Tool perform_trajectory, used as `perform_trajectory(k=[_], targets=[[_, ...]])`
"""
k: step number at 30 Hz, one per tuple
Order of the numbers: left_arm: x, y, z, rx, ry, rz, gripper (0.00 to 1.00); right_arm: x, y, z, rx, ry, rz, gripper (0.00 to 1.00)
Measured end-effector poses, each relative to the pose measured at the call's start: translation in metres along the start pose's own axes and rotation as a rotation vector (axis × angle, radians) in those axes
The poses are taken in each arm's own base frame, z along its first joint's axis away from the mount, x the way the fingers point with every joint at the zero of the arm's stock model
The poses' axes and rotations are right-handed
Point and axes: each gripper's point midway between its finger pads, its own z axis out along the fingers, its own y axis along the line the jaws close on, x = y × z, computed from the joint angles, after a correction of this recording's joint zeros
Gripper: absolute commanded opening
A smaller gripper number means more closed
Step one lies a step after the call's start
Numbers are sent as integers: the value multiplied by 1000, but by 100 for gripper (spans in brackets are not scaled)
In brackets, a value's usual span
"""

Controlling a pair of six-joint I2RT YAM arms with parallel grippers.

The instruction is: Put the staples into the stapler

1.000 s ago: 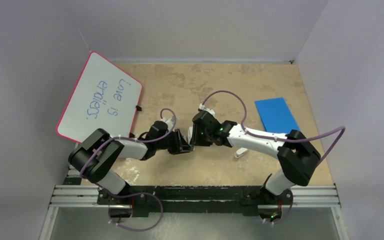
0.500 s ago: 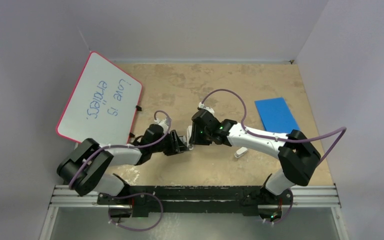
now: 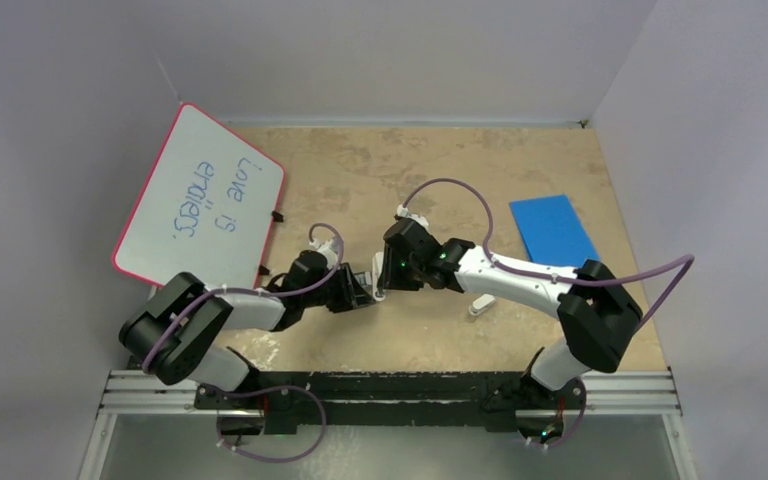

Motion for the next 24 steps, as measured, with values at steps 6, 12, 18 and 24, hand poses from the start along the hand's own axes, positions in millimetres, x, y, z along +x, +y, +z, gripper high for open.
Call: perform_trajectory(k=[6,12,18,24], targets=[[-4,-6,10,28,11,4,26,1,4,-3,-22,11,1,25],[-4,-9,17,46,26,-3,16,-1,3,-3,-20,6,5,25],[-3,-7,20,39,31,-14,9,-2,3,-9,-24,3,5,25],[-4,-7,20,36,27,-13,10,-5,2,-18,-27,-5,11,25]])
